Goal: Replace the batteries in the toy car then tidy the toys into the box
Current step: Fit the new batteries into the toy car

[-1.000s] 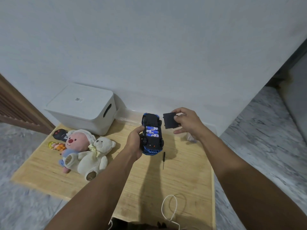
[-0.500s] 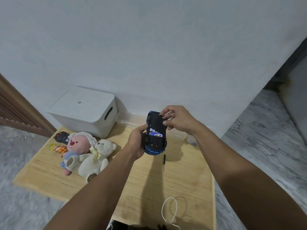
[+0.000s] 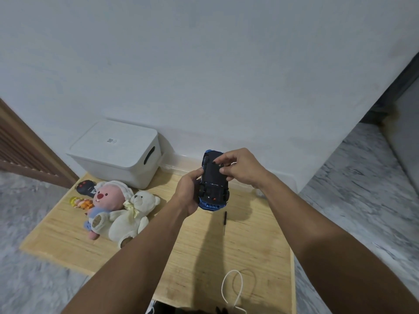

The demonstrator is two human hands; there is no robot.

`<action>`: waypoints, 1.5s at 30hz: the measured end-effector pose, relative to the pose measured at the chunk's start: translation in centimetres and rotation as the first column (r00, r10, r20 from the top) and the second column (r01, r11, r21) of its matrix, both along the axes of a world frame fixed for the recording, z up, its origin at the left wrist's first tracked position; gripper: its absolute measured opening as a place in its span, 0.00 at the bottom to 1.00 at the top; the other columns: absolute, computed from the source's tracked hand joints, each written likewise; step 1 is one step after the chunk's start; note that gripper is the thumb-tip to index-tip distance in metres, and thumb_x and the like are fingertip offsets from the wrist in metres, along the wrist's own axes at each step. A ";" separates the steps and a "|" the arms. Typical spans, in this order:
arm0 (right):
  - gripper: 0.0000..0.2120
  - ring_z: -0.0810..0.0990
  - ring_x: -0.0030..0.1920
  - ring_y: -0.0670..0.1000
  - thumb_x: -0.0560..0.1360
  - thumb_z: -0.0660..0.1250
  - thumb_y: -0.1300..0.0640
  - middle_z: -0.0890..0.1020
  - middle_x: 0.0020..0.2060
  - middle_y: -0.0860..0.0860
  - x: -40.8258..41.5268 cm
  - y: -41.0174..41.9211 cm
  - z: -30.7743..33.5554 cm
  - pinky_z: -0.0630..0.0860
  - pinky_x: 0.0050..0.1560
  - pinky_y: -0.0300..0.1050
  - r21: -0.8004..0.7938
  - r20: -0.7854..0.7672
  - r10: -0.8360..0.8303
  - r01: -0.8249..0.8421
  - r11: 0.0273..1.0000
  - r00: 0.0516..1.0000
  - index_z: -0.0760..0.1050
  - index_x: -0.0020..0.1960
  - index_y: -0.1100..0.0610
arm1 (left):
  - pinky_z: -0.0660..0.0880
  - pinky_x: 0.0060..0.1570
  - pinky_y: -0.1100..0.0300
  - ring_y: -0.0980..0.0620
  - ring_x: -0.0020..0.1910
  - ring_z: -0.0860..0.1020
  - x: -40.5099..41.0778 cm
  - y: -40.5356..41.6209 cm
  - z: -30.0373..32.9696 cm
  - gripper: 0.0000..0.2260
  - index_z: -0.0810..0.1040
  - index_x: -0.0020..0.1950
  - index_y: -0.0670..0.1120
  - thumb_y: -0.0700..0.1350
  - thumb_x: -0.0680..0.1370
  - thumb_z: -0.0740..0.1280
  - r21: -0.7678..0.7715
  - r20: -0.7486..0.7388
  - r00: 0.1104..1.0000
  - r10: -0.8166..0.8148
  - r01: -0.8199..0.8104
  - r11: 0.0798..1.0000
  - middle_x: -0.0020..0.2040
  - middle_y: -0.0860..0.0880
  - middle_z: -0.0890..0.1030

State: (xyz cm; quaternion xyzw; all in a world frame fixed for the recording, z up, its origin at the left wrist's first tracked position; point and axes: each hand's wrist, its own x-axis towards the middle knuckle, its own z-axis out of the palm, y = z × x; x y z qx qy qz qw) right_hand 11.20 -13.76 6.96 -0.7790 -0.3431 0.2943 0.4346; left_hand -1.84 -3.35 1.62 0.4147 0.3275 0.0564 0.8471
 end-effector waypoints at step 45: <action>0.10 0.79 0.49 0.47 0.76 0.65 0.65 0.84 0.51 0.51 -2.5 -1.1 -6.2 0.74 0.53 0.39 -0.146 0.118 -0.182 0.199 0.969 0.976 0.84 0.50 0.57 | 0.79 0.40 0.53 0.44 0.46 0.83 -2.0 -0.4 -3.5 0.11 0.76 0.61 0.42 0.46 0.81 0.62 0.180 -0.150 0.976 0.156 -0.128 0.975 0.52 0.41 0.83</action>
